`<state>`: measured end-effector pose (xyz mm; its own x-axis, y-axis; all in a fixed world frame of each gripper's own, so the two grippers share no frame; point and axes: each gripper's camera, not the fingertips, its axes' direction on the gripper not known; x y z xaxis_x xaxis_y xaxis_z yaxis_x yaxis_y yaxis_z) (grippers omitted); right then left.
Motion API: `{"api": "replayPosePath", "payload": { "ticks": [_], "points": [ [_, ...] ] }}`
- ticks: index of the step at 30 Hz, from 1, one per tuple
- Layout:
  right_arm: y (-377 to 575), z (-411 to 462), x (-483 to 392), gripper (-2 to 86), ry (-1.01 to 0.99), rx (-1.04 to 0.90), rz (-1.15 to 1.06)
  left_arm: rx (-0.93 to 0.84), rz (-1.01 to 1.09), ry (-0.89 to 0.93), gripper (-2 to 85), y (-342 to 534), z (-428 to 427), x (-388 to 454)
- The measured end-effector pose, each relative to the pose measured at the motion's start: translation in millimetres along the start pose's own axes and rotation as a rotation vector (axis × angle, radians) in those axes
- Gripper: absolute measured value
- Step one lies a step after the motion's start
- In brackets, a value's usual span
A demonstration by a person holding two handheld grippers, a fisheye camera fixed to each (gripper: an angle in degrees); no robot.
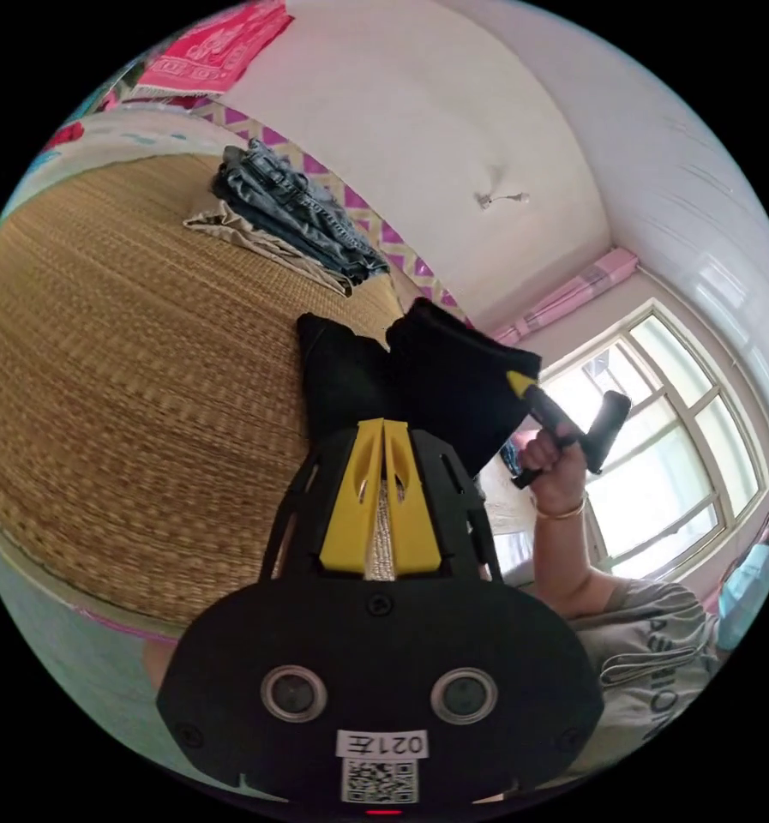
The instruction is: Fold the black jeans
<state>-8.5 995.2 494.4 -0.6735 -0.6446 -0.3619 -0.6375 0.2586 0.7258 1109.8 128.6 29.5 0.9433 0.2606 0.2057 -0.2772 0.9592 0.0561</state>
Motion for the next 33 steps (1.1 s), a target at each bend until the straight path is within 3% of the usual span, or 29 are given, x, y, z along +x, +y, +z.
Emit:
{"api": "replayPosePath", "payload": {
  "ticks": [5, 10, 13, 17, 25, 29, 33],
  "points": [
    [112.1, -156.1, 104.7, 4.7, 0.054, 0.224, 0.23, -0.063, 0.239, -0.079, 0.9, -13.5, 42.6, 81.6],
    [233.8, -226.3, 177.6, 4.7, 0.35, 0.187, 0.395, -0.209, 0.411, -0.144, 4.3, -23.8, 120.8, 165.3],
    [320.2, -208.3, 231.2, 4.8, 0.413, 0.11, 0.552, -0.283, 0.484, -0.203, 5.5, -23.6, 164.0, 202.9],
    [451.8, -165.6, 301.9, 5.0, 0.248, 0.101, 0.922, -0.308, 0.58, -0.3, 6.0, -19.1, 205.8, 237.8],
    [545.9, -108.1, 300.2, 7.7, 0.121, 0.224, 0.921, -0.541, 0.899, -0.381, 15.5, -11.8, 312.3, 311.4],
    [606.5, -94.4, 303.8, 8.2, -0.032, 0.401, 0.954, -0.645, 1.011, -0.471, 15.3, -1.6, 349.0, 313.1],
    [624.3, -72.0, 296.2, 7.8, -0.013, 0.397, 0.932, -0.638, 0.968, -0.466, 10.4, -6.4, 350.3, 290.6]
  ]
}}
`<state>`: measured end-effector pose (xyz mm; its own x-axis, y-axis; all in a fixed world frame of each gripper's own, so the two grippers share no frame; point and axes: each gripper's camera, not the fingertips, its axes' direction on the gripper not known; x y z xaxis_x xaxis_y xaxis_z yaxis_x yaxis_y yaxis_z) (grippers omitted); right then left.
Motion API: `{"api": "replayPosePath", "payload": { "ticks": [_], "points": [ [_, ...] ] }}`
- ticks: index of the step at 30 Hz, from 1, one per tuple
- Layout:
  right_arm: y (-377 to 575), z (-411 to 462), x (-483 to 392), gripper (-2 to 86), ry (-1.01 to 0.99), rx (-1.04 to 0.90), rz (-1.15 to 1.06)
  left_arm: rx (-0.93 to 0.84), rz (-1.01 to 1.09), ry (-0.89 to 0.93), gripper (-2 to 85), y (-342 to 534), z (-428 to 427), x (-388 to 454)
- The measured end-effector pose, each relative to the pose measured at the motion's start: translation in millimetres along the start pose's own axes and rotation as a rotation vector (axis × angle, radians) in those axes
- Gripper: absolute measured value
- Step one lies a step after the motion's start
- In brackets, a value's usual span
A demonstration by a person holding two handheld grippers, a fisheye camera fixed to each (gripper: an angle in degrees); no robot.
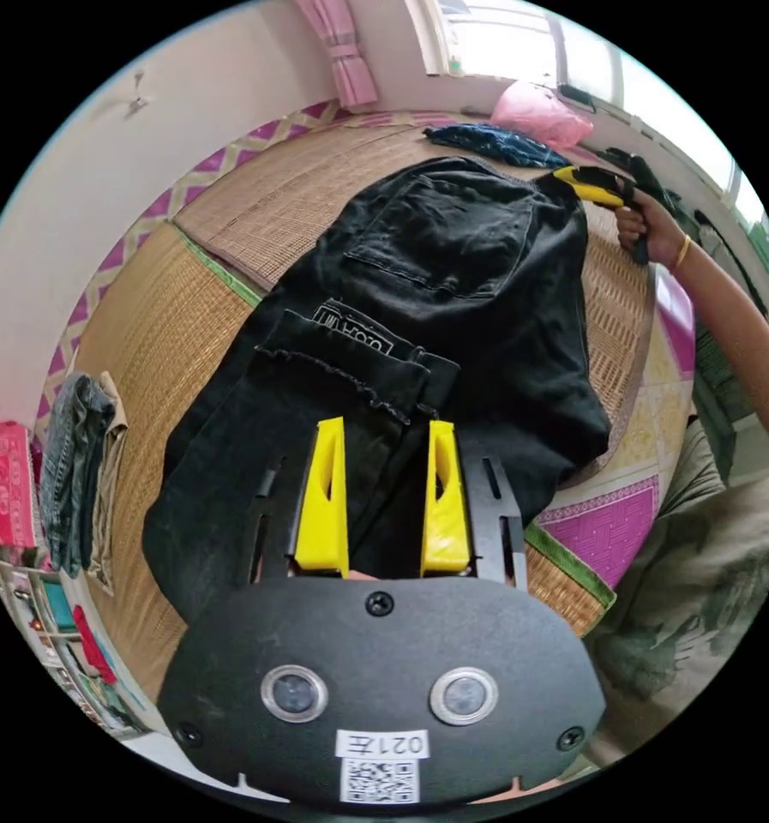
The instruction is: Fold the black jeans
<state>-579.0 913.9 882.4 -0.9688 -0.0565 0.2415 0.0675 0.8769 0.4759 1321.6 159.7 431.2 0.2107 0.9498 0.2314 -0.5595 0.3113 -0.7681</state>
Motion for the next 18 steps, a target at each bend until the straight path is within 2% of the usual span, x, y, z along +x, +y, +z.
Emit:
{"api": "replayPosePath", "payload": {
  "ticks": [2, 4, 9, 12, 18],
  "points": [
    [12.3, 11.7, 2.7, 7.7, 0.045, -0.007, -0.025, 0.053, -0.058, 0.086, 4.3, 13.2, -0.3, -19.3],
    [20.0, 18.1, 11.6, 7.6, 0.04, -0.008, -0.02, 0.166, -0.207, 0.268, 0.7, 41.7, -3.3, -60.8],
    [38.2, 31.1, 35.9, 7.3, 0.02, -0.002, -0.002, 0.475, -0.516, 0.543, -0.7, 142.4, -30.2, -158.9],
    [46.5, 39.3, 46.8, 7.3, 0.026, -0.003, 0.004, 0.609, -0.654, 0.51, -0.8, 227.4, -60.1, -209.6],
    [57.5, 52.2, 65.1, 7.2, 0.035, -0.003, 0.011, 0.771, -1.014, 0.263, -0.9, 453.1, -101.5, -295.9]
  ]
}}
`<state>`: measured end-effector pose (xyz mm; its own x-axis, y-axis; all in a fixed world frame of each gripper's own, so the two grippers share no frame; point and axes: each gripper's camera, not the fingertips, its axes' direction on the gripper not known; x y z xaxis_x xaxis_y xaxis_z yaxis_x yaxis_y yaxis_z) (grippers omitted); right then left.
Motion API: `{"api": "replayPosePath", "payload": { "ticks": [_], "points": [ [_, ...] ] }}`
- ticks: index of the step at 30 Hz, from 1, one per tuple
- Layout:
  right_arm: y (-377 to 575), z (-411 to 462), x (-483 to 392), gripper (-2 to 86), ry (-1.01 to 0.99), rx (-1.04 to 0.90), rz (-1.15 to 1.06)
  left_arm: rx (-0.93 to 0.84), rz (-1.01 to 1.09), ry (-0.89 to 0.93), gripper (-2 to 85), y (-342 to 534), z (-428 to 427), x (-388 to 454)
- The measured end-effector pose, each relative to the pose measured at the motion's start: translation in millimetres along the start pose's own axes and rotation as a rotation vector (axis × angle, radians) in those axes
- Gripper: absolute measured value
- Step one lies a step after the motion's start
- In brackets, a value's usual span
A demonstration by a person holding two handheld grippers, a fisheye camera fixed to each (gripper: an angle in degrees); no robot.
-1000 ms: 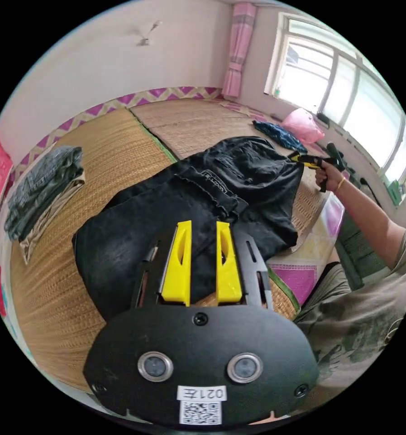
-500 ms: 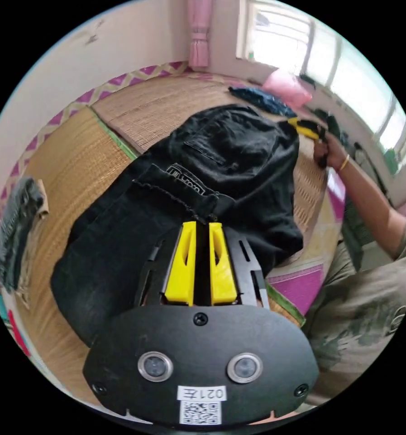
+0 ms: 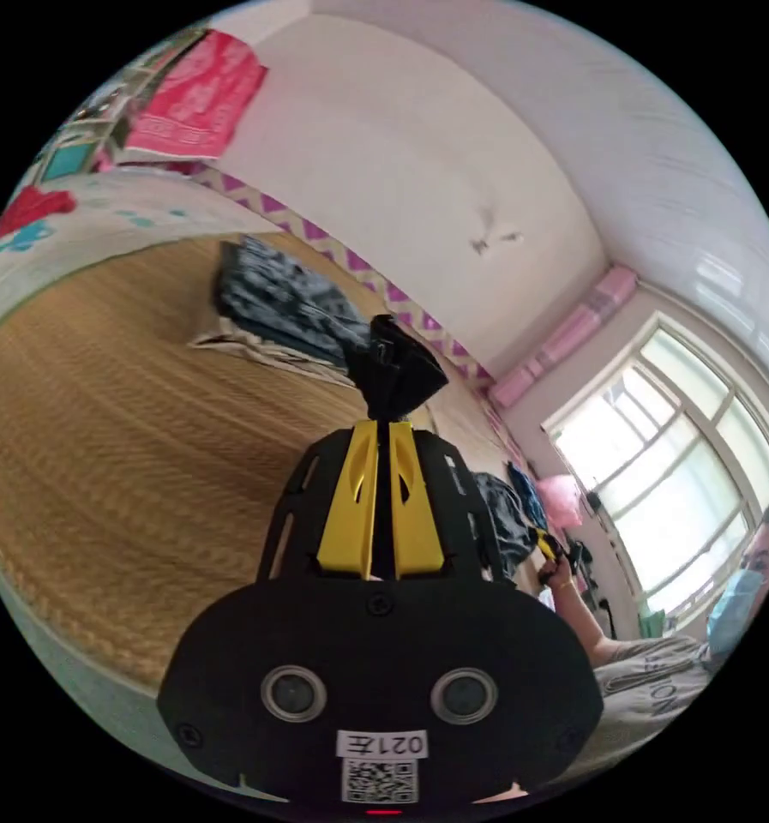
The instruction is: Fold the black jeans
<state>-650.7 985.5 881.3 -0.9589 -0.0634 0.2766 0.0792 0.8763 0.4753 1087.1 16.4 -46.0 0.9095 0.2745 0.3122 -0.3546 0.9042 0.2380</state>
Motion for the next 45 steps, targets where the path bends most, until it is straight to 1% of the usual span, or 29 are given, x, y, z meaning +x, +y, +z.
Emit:
{"api": "replayPosePath", "payload": {
  "ticks": [1, 2, 4, 6, 7, 9, 10, 11, 12, 14, 16, 17, 18, 19, 20, 22, 24, 26, 28, 29, 30, 32, 33, 38, 40, 43, 44, 45],
  "points": [
    [1.2, 2.2, 3.3, 7.2, 0.004, 0.0, 0.004, 0.035, -0.071, -0.068, -0.9, 5.6, -26.8, -39.8],
    [1.8, 4.5, 6.3, 7.2, 0.009, -0.002, 0.007, 0.045, -0.108, -0.104, -0.9, 9.6, -37.5, -58.5],
    [2.1, 7.6, 11.0, 7.3, 0.015, -0.005, 0.015, 0.066, -0.311, -0.188, -0.9, 35.8, -70.4, -137.4],
    [0.8, 11.5, 16.2, 8.0, 0.02, -0.017, 0.027, 0.088, -0.455, -0.168, -0.8, 59.7, -85.5, -186.6],
    [-1.6, 14.0, 21.3, 10.5, 0.017, -0.033, 0.049, 0.088, -0.519, -0.105, -0.8, 72.8, -87.6, -210.9],
    [-4.9, 16.7, 36.2, 13.5, -0.055, -0.07, 0.12, 0.109, -0.552, -0.045, -0.5, 85.6, -88.8, -230.5],
    [-2.8, 16.1, 48.8, 14.5, -0.162, -0.074, 0.197, 0.112, -0.545, -0.043, -0.2, 88.6, -89.0, -235.6],
    [2.1, 13.9, 57.0, 14.7, -0.228, -0.069, 0.257, 0.116, -0.535, -0.04, 0.0, 89.1, -89.3, -237.0],
    [4.5, 12.5, 57.9, 14.3, -0.236, -0.069, 0.266, 0.135, -0.516, -0.02, 0.9, 90.0, -90.9, -239.1],
    [13.0, 9.3, 53.6, 13.5, -0.189, -0.101, 0.257, 0.197, -0.488, 0.037, 2.6, 91.8, -97.0, -241.0],
    [19.0, 6.9, 51.2, 13.2, -0.181, -0.109, 0.264, 0.294, -0.428, 0.059, 4.3, 94.6, -110.4, -231.3],
    [22.5, 5.4, 49.2, 12.9, -0.179, -0.117, 0.274, 0.303, -0.399, 0.057, 4.8, 93.8, -112.7, -225.1],
    [24.2, 4.5, 47.7, 12.7, -0.177, -0.116, 0.278, 0.281, -0.323, 0.046, 6.0, 88.6, -111.2, -206.9],
    [26.8, 5.7, 43.0, 12.2, -0.168, -0.128, 0.277, 0.212, -0.221, 0.045, 6.3, 81.4, -98.1, -182.5],
    [28.5, 10.9, 37.5, 11.6, -0.16, -0.146, 0.274, 0.163, -0.174, 0.052, 6.4, 78.7, -87.0, -169.6],
    [28.0, 24.7, 28.8, 10.4, -0.162, -0.174, 0.274, -0.024, -0.022, 0.092, 6.5, 75.9, -28.2, -119.5],
    [22.3, 42.2, 21.6, 6.8, -0.165, -0.188, 0.291, -0.096, 0.046, 0.137, 6.0, 79.6, 17.7, -88.5],
    [10.1, 56.9, 18.2, 4.3, -0.099, -0.151, 0.317, -0.182, 0.087, 0.147, 5.3, 80.1, 65.9, -66.4],
    [-2.3, 61.1, 23.6, 2.8, -0.141, -0.119, 0.355, -0.329, 0.087, 0.074, 3.5, 78.9, 131.1, -50.8],
    [-12.5, 61.0, 27.0, 1.9, -0.159, -0.112, 0.373, -0.383, 0.076, 0.054, 3.1, 78.8, 148.7, -49.3],
    [-18.0, 60.4, 27.7, 1.5, -0.162, -0.113, 0.374, -0.503, 0.041, 0.012, 1.2, 79.8, 183.4, -48.4],
    [-37.2, 47.6, 27.9, 0.3, -0.132, -0.074, 0.363, -0.494, 0.014, 0.024, -0.2, 71.7, 205.3, -43.6],
    [-42.0, 43.0, 28.4, 0.1, -0.13, -0.065, 0.359, -0.52, -0.004, 0.037, -0.6, 66.2, 223.2, -39.6],
    [-67.1, -9.2, 42.1, -0.1, -0.085, 0.03, 0.379, -0.543, 0.008, 0.079, -0.9, 46.4, 295.4, -5.8],
    [-68.4, -27.4, 44.5, 0.1, -0.073, 0.076, 0.393, -0.532, -0.009, 0.139, -0.9, 44.8, 326.8, 9.3],
    [-65.8, -56.7, 35.7, 1.1, -0.056, 0.142, 0.441, -0.519, -0.041, 0.195, -0.7, 45.2, 339.2, 19.3],
    [-64.7, -76.8, 18.2, 1.8, 0.005, 0.192, 0.431, -0.509, -0.05, 0.22, -0.6, 44.8, 336.8, 19.7],
    [-64.7, -89.2, 4.8, 2.2, 0.043, 0.229, 0.404, -0.457, -0.067, 0.306, -0.4, 42.7, 325.6, 19.5]
  ]
}}
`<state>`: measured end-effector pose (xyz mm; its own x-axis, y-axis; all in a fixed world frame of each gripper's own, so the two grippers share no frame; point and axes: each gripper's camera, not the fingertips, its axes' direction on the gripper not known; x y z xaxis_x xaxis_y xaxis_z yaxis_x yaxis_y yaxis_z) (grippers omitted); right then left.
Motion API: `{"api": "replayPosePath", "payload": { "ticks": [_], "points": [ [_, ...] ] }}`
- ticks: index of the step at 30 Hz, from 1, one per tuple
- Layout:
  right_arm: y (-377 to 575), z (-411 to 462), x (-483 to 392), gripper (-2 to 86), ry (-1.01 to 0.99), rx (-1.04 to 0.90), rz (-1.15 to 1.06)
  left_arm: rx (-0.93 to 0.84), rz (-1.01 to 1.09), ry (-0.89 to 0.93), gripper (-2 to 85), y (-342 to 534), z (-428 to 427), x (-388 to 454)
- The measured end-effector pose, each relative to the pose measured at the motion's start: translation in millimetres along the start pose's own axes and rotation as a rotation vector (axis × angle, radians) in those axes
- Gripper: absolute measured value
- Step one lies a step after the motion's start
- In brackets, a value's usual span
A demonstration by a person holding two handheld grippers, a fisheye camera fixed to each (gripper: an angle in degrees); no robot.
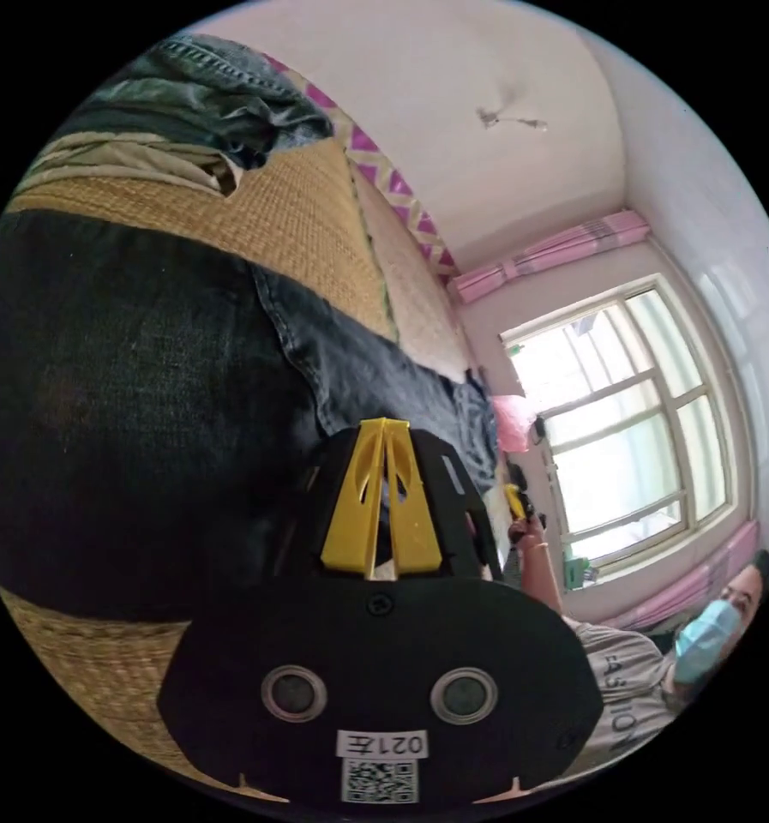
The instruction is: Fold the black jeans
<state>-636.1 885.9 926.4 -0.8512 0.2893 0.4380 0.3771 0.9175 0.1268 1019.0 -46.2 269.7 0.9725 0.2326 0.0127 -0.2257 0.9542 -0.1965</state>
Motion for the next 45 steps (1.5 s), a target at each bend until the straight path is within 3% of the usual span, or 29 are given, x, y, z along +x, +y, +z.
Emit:
{"api": "replayPosePath", "payload": {
  "ticks": [2, 4, 5, 8, 11, 14, 19, 24, 29, 33, 38, 45],
  "points": [
    [8.3, -36.8, -73.0, 3.5, 0.08, 0.137, -0.237, 0.09, 0.081, 0.09, 0.5, 3.6, -22.9, 13.2],
    [6.8, -23.3, -145.7, 4.8, 0.094, 0.116, -0.553, 0.081, 0.302, -0.07, 5.7, -3.6, -38.3, 51.8],
    [2.4, 8.0, -194.2, 5.3, 0.11, 0.015, -0.775, 0.066, 0.362, -0.13, 6.6, -6.2, -37.7, 62.5],
    [-5.3, 123.0, -283.9, 6.8, 0.256, -0.278, -1.171, -0.04, 0.568, -0.378, 8.8, -23.3, -17.3, 99.9],
    [-18.1, 232.3, -339.7, 10.0, 0.334, -0.502, -1.417, -0.124, 0.65, -0.473, 9.5, -45.5, 3.2, 112.5],
    [-36.0, 310.6, -373.2, 11.9, 0.386, -0.605, -1.601, -0.183, 0.695, -0.547, 9.7, -64.5, 14.2, 117.1],
    [-74.6, 399.4, -386.5, 11.2, 0.503, -0.822, -1.694, -0.298, 0.748, -0.655, 10.5, -88.6, 26.5, 119.0],
    [-114.4, 421.8, -383.7, 3.3, 0.401, -0.994, -1.605, -0.376, 0.726, -0.575, 12.8, -98.9, 28.8, 112.0],
    [-150.1, 358.1, -397.8, 0.5, 0.219, -0.884, -1.566, -0.399, 0.7, -0.57, 12.5, -101.6, 23.2, 103.9],
    [-155.4, 310.0, -397.6, 0.4, 0.154, -0.827, -1.58, -0.42, 0.713, -0.564, 0.4, -98.2, 21.5, 107.3],
    [-146.5, 246.9, -392.2, 0.4, 0.167, -0.772, -1.619, -0.276, 0.798, -0.529, -0.8, -73.6, -19.0, 137.4],
    [-94.5, 91.3, -364.8, 0.2, 0.069, -0.627, -1.707, -0.124, 1.037, -0.343, -0.9, 61.7, -142.0, 222.7]
  ]
}}
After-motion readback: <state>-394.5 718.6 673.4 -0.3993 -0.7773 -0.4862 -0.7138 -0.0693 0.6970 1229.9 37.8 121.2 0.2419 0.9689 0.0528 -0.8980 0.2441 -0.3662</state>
